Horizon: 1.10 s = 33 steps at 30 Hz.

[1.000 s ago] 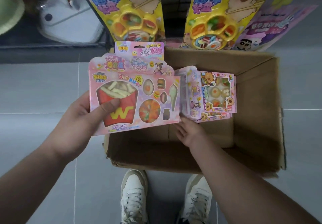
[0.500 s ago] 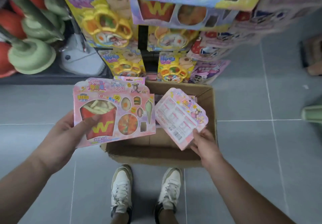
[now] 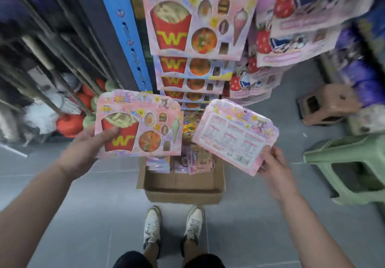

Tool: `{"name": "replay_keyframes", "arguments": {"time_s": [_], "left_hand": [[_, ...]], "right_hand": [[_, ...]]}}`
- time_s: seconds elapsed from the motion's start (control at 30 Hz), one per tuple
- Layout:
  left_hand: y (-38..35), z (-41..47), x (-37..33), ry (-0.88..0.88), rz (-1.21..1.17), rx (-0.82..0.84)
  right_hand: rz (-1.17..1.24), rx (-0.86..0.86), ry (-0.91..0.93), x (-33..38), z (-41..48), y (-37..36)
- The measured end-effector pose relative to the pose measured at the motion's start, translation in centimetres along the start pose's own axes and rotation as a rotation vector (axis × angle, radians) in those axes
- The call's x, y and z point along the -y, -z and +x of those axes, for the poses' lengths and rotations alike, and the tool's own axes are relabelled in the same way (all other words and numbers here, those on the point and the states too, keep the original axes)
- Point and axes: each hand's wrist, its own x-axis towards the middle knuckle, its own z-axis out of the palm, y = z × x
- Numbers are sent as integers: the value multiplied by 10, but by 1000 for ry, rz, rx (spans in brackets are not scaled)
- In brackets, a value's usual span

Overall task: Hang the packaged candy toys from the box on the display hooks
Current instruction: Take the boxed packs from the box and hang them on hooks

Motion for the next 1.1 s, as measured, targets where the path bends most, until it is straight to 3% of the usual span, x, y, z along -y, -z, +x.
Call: {"name": "replay_keyframes", "arguments": {"time_s": [0.2, 0.4, 0.8, 1.1], "left_hand": [[-35, -52, -79, -116, -18, 93], [-56, -73, -114, -211, -60, 106], [-72, -78, -137, -256, -109, 33], [-80, -56, -178, -372, -50, 92]], "right_hand": [[82, 11, 167, 87, -52, 8], [131, 17, 278, 142, -75, 16], [170, 134, 429, 190, -75, 22], [219, 92, 509, 215, -76, 16]]}}
